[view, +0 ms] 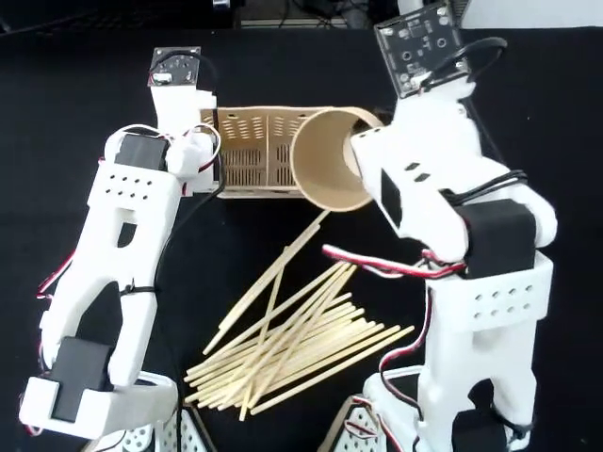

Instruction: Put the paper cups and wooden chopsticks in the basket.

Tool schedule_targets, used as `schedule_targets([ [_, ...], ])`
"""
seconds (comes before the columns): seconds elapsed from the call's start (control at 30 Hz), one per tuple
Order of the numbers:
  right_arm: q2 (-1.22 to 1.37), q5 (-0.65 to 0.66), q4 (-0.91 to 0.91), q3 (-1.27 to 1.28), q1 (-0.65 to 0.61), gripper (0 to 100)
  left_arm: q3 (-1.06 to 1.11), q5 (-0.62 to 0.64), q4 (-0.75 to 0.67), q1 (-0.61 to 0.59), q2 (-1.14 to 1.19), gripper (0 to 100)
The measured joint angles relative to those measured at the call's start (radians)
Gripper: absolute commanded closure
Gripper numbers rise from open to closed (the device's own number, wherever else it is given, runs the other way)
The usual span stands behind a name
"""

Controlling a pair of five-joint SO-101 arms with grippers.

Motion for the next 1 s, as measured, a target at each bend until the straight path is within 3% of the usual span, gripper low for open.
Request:
schedule_targets([
  [0.47, 0.000, -0.002, 0.025, -0.130, -0.020, 98.6, 0.000, 0.002, -0.017, 0.002, 0.000, 93],
  [1.0, 0.002, -0.100, -0.264, 0.264, -0.028, 98.6, 0.000, 0.002, -0.017, 0.002, 0.000, 93],
])
